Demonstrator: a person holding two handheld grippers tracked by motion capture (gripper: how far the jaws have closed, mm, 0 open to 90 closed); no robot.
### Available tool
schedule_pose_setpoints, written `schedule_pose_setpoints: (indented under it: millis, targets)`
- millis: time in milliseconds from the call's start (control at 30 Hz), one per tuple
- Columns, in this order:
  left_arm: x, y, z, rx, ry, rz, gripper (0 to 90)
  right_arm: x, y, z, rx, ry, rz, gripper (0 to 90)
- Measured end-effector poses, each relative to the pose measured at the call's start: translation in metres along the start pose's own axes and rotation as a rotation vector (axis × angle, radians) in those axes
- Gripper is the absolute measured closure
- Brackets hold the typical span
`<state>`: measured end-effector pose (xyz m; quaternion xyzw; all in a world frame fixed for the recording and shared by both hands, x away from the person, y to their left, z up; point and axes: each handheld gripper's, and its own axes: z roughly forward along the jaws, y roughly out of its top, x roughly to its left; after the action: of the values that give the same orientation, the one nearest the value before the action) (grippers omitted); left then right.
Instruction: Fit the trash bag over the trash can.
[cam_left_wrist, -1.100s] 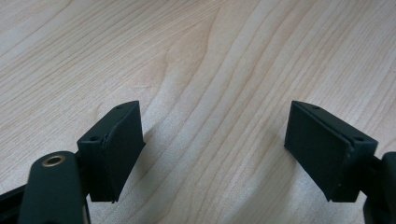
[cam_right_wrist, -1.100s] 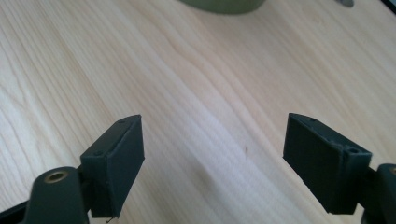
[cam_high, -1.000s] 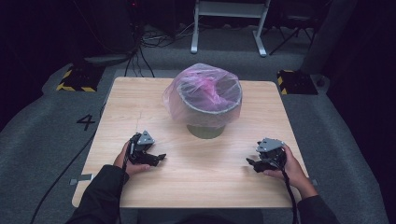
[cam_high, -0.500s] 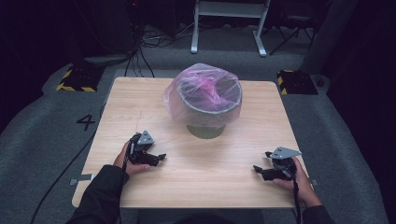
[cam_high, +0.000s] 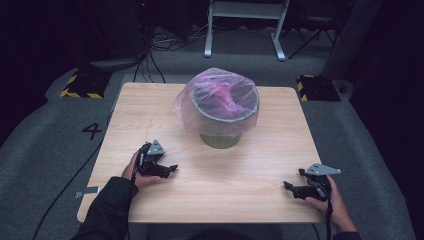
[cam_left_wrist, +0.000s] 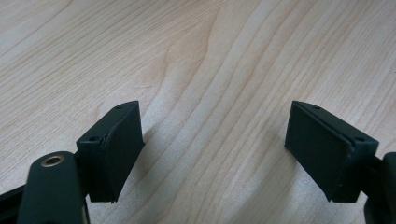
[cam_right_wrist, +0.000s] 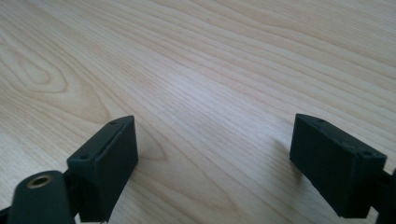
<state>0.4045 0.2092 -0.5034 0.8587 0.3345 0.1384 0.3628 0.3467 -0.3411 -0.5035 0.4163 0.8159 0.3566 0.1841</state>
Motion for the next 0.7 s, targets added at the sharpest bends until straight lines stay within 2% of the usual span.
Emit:
schedule_pose_setpoints:
  millis: [300, 700]
  targets:
    - [-0.0002, -0.0001, 0.0001, -0.002, 0.003, -0.002, 18.9, -0.0017, 0.0002, 0.0003, 0.001, -0.024, 0.021, 14.7]
    - [0.0002, 0.0006, 0.001, 0.001, -0.003, -0.006, 17.7, -0.0021, 0.0008, 0.001, 0.001, -0.026, 0.023, 14.5]
